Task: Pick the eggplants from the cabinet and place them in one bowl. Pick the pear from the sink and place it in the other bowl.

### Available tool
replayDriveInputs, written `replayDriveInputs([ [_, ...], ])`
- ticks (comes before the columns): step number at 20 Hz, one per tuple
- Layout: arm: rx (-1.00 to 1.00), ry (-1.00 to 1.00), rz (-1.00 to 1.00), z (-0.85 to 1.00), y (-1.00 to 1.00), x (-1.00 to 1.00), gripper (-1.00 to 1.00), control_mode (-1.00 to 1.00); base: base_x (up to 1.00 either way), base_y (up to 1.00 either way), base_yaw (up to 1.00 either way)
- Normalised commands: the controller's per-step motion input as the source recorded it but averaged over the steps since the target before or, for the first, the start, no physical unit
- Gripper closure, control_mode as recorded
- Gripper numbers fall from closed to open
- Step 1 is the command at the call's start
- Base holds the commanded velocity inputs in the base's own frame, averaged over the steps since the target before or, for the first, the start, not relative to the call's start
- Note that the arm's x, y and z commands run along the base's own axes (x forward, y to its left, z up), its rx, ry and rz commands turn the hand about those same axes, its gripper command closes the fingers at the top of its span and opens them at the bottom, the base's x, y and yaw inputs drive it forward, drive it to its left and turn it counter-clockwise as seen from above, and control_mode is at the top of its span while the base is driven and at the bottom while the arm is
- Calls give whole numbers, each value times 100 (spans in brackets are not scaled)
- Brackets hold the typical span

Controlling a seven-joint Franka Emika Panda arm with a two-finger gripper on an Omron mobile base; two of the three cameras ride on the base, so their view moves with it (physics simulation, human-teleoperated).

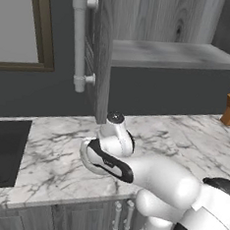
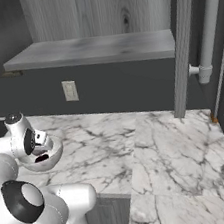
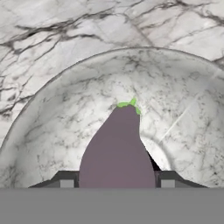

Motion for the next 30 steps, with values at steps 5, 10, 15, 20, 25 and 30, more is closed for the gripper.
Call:
replayDriveInputs([
  [5,0,0,0,0,0,0,-100,-100,0,0,0],
  [10,0,-1,0,0,-2,-2,-100,-100,0,0,0],
  [15,0,-2,-3,0,-29,-5,-100,-100,0,0,0],
  [20,0,-1,-4,15,-45,-7,-100,-100,0,0,0],
  [25,0,0,0,59,-22,-24,-100,-100,0,0,0],
  [30,0,0,0,35,-23,-78,-100,-100,0,0,0],
])
